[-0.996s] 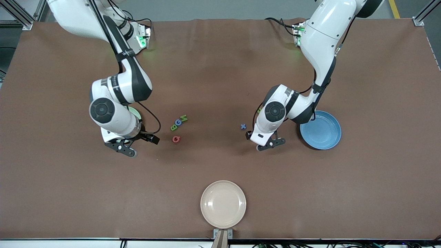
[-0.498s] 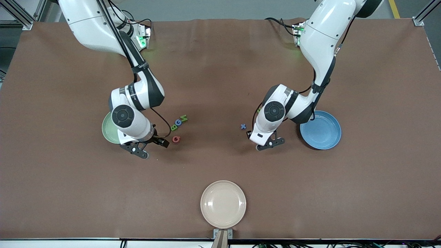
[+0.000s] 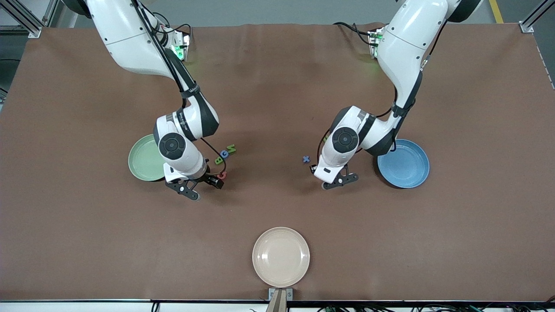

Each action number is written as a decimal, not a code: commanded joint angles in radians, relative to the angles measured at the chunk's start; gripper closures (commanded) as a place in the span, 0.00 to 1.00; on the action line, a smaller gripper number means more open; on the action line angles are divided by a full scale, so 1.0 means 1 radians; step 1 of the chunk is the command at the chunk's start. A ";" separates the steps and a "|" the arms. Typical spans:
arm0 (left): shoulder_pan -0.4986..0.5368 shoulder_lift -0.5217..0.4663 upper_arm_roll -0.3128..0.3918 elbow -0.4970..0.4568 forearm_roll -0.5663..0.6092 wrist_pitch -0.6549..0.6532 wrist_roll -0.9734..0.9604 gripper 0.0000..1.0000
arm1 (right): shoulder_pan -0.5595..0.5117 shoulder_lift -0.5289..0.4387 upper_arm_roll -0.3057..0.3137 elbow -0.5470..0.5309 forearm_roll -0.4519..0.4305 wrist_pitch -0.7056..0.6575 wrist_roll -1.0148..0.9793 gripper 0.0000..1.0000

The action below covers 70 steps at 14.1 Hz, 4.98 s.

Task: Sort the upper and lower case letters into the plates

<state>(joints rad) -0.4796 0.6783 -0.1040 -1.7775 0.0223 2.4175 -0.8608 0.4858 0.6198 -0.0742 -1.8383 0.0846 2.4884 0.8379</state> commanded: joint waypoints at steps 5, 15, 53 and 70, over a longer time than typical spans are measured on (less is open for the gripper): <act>-0.005 0.004 0.003 0.000 0.021 -0.006 -0.023 0.73 | 0.042 0.026 -0.009 0.007 0.023 0.029 0.047 0.22; 0.116 -0.241 0.001 -0.061 0.022 -0.268 0.127 0.82 | 0.080 0.026 -0.009 -0.001 0.023 0.017 0.092 0.30; 0.509 -0.455 -0.299 -0.482 0.159 -0.058 0.139 0.00 | -0.339 -0.388 -0.013 -0.549 0.009 -0.042 -0.611 0.01; 0.398 -0.209 -0.395 -0.448 0.237 0.129 -0.492 0.19 | 0.051 -0.206 -0.006 -0.253 0.027 -0.019 0.234 0.11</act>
<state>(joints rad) -0.0796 0.4501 -0.5000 -2.2327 0.2049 2.5363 -1.2963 0.5233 0.3589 -0.0730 -2.1346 0.0989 2.4523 1.0415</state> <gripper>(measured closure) 0.097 0.022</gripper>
